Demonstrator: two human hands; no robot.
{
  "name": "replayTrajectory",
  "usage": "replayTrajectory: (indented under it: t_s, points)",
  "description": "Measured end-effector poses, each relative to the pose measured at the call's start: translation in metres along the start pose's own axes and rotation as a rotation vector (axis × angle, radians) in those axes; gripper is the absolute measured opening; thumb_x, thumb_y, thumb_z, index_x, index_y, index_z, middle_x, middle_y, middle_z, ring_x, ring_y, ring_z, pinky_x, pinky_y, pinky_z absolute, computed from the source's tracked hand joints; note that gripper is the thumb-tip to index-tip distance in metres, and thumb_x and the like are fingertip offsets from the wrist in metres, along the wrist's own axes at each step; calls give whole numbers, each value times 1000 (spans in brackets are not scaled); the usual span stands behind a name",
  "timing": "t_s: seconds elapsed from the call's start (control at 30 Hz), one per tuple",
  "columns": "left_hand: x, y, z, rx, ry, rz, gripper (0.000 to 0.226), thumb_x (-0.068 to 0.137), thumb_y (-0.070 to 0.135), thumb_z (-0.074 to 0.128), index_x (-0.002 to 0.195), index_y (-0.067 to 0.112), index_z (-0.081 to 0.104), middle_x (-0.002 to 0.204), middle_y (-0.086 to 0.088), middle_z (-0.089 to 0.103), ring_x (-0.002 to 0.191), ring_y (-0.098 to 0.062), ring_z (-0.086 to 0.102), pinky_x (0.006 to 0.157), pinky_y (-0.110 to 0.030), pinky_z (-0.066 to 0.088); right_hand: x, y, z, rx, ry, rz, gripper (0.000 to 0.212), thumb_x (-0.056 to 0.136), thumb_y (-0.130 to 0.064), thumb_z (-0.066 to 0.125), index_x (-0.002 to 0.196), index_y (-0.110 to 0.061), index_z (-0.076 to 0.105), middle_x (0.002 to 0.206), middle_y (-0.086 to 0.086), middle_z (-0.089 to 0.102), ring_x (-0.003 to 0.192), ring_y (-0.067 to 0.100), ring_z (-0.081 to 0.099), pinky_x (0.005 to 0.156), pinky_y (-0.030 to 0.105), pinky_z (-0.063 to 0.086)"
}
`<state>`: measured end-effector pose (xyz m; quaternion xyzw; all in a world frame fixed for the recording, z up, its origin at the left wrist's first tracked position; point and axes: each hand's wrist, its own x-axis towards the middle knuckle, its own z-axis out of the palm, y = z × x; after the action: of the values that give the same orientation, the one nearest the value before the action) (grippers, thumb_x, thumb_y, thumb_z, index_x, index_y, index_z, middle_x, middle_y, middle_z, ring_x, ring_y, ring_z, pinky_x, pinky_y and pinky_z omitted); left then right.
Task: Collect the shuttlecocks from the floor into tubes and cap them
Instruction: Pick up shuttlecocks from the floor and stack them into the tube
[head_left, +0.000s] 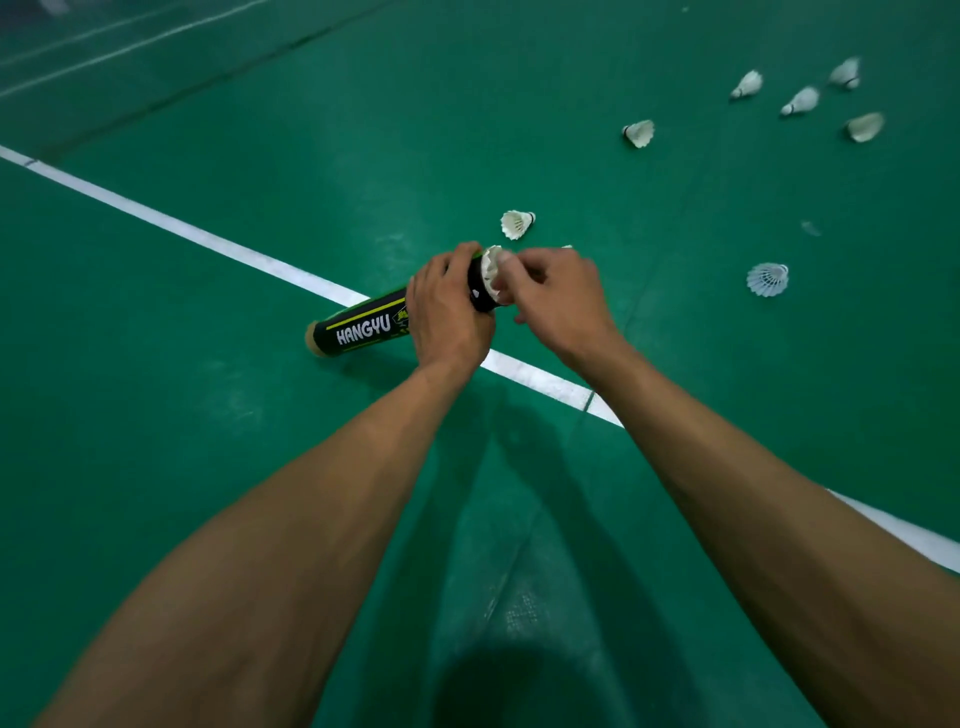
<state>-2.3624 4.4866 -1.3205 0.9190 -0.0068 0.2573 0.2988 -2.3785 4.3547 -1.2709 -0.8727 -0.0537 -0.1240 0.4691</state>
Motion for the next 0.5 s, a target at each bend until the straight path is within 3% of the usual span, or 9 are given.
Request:
replayTrajectory:
  t_s: [0.1, 0.17, 0.23, 0.3, 0.37, 0.43, 0.5]
  points:
    - [-1, 12, 6, -36, 5, 68, 43, 86, 19, 63, 129, 18, 65, 117, -7, 68, 106, -32, 60, 95, -40, 42, -6, -6, -9, -167, -214, -80, 48, 100, -49, 50, 69, -15, 63, 63, 1, 60, 71, 27, 64, 70, 42, 54]
    - [-4, 25, 7, -98, -30, 105, 47, 88, 32, 52, 131, 19, 64, 122, -4, 67, 112, -29, 59, 102, -39, 41, -6, -5, -10, -61, -259, 21, 47, 101, -51, 48, 66, -22, 56, 69, -2, 58, 76, 25, 64, 74, 37, 55]
    - [-8, 38, 6, -159, -77, 133, 57, 82, 41, 45, 133, 21, 64, 125, -3, 66, 116, -27, 58, 109, -43, 40, -5, -4, -12, 7, -276, 124, 42, 103, -49, 48, 76, -21, 61, 77, -3, 61, 79, 17, 63, 74, 31, 52]
    - [-14, 44, 8, -207, -110, 151, 59, 78, 34, 63, 135, 21, 63, 125, -3, 66, 118, -27, 57, 112, -48, 39, -7, -4, -18, 72, -296, 183, 43, 102, -53, 47, 93, -16, 68, 89, 1, 67, 90, 19, 69, 81, 33, 58]
    - [-20, 45, 13, -232, -140, 136, 70, 71, 23, 84, 138, 21, 61, 127, -2, 65, 120, -26, 56, 113, -48, 39, -11, -8, -25, 127, -353, 220, 42, 104, -51, 46, 97, -15, 67, 91, -2, 68, 93, 15, 70, 82, 30, 60]
    - [-21, 42, 19, -244, -133, 117, 78, 66, 19, 91, 138, 21, 61, 127, -2, 65, 120, -26, 56, 112, -47, 40, -12, -14, -28, 114, -379, 258, 41, 105, -48, 44, 82, -19, 61, 79, -7, 62, 78, 6, 64, 75, 25, 57]
    - [-22, 43, 20, -292, -113, 108, 79, 63, 17, 91, 136, 17, 61, 123, -4, 65, 117, -29, 58, 107, -46, 42, -6, -15, -26, 48, -285, 233, 53, 103, -53, 46, 64, -17, 52, 62, -2, 50, 60, 12, 49, 66, 30, 47]
